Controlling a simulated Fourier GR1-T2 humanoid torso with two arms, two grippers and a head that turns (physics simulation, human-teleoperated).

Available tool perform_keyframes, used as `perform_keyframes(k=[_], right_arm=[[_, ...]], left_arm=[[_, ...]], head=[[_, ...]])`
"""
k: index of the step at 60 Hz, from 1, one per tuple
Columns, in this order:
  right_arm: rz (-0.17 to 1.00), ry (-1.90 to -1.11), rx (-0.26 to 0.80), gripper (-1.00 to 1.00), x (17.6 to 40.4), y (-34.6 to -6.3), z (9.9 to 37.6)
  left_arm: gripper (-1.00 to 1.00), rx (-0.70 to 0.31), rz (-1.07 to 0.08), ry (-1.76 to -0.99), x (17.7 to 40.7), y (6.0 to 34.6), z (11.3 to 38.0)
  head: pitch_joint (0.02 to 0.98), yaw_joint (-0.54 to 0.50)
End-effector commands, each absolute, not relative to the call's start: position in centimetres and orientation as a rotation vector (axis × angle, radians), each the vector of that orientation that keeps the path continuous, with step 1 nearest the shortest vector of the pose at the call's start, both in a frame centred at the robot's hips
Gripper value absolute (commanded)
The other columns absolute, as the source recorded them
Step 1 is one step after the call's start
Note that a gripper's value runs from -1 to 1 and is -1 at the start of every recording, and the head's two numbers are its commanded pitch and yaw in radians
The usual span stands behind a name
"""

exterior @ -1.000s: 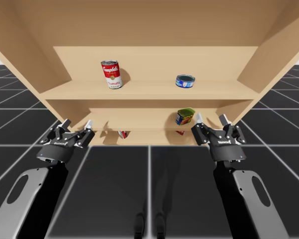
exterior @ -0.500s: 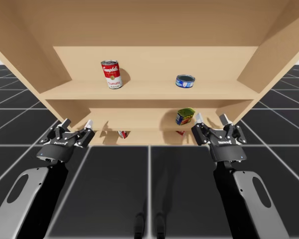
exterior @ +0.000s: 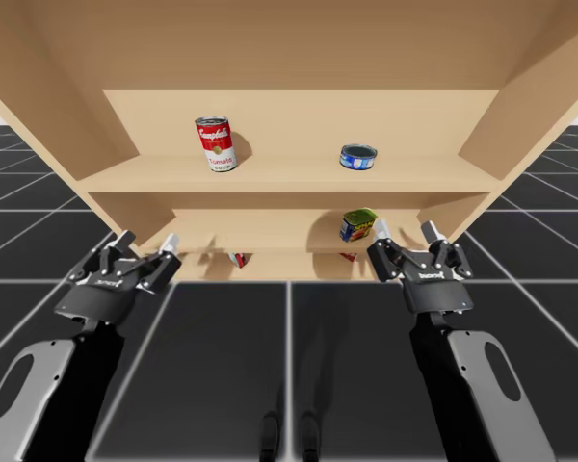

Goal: Look through the shelves, find the pudding box, and take it.

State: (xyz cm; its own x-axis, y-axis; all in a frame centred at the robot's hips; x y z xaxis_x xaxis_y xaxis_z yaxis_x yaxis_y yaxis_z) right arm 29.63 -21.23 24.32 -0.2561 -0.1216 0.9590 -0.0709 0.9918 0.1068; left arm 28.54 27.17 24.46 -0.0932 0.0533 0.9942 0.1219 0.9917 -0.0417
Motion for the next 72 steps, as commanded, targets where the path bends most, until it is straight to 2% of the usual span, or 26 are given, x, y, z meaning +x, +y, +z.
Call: perform_keyframes(k=[1,10,13,23,31,35,47,58,72], right_arm=[[-0.046,-1.832,0.146,-1.00,29.6,-21.1,24.4],[-0.054,-1.831,0.145,-1.00,29.5,-21.2,24.4],[-0.054,-1.830,0.148,-1.00,29.5,-21.2,24.4],[-0.057,-1.829,0.156,-1.00,29.5,-21.2,24.4],[-0.056,-1.829,0.155,-1.00,29.5,-21.1,24.4],[-0.055,-1.830,0.156,-1.00,29.5,-21.1,24.4],[-0.055,-1.834,0.151,-1.00,29.5,-21.1,24.4],[-0.057,-1.837,0.147,-1.00,29.5,-21.1,24.4],[-0.057,-1.837,0.144,-1.00,29.4,-21.1,24.4]], left_arm=[[-1.00,-0.216,-0.108,-1.635,25.9,26.7,25.9],[-1.00,-0.357,-0.223,-1.575,22.6,27.3,26.1],[-1.00,-0.363,-0.254,-1.551,22.0,27.4,25.5],[-1.00,-0.399,-0.304,-1.482,21.8,28.1,22.9],[-1.00,-0.377,-0.348,-1.448,23.3,28.4,19.5],[-1.00,-0.416,-0.329,-1.425,24.4,28.4,18.1],[-1.00,-0.406,-0.358,-1.439,28.1,26.7,14.7],[-1.00,-0.423,-0.360,-1.437,31.2,25.4,13.3],[-1.00,-0.379,-0.370,-1.412,34.6,24.6,12.4]], head=[[0.712,0.25],[0.708,0.25],[0.708,0.25],[0.712,0.25],[0.711,0.25],[0.713,0.25],[0.710,0.26],[0.710,0.26],[0.711,0.25]])
